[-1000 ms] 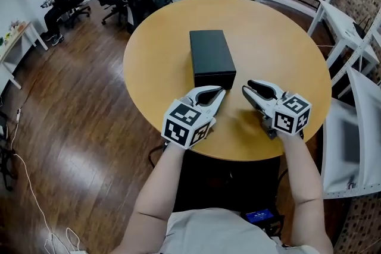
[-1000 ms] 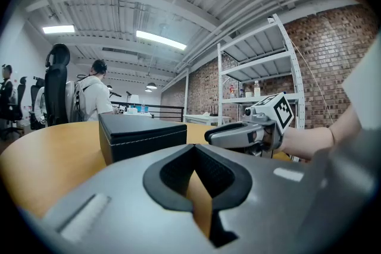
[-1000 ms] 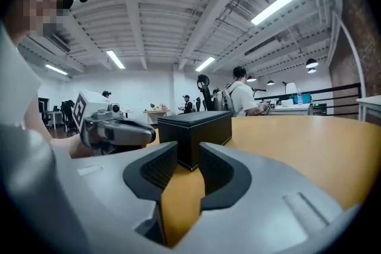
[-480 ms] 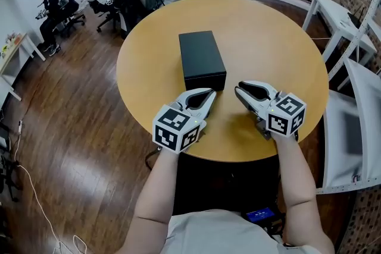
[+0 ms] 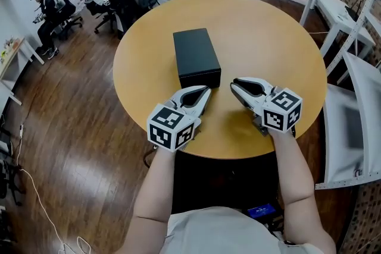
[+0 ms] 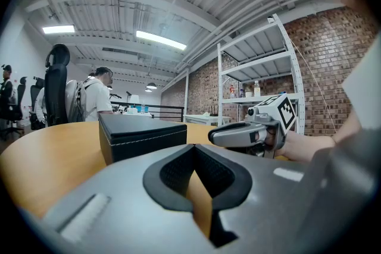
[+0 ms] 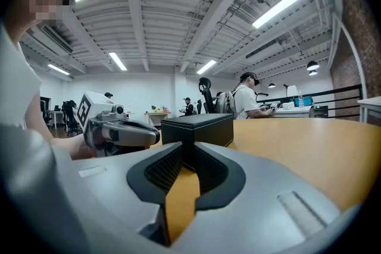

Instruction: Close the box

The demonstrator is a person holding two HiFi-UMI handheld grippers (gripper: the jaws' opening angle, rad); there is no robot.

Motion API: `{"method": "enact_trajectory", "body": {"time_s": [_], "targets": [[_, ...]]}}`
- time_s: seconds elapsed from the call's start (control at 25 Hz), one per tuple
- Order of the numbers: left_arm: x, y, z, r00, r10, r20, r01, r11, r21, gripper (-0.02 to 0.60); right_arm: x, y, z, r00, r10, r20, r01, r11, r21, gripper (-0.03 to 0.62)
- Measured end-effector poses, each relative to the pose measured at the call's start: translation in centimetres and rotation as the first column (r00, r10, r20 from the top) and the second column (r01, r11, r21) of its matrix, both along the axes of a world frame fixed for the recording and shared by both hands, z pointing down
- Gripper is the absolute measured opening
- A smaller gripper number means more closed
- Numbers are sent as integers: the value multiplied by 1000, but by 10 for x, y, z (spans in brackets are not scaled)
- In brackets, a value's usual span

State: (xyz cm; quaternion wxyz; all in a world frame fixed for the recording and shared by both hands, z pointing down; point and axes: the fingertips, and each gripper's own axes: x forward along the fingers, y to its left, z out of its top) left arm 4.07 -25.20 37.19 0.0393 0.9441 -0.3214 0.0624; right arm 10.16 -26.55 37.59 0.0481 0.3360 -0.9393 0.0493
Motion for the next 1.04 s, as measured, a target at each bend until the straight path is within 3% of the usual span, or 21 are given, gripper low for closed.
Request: {"method": "enact_trajectory", "body": {"time_s": [0.36, 1.04], "targets": [[21, 4, 1, 1000, 5, 3, -5, 1000, -11, 0, 21, 8, -2, 1000, 10, 0, -10, 1000, -16, 49], [11, -1, 5, 1000, -10, 16, 10, 1000, 5, 0, 10, 0, -1, 1000, -5, 10, 5, 1000, 7, 44]]}}
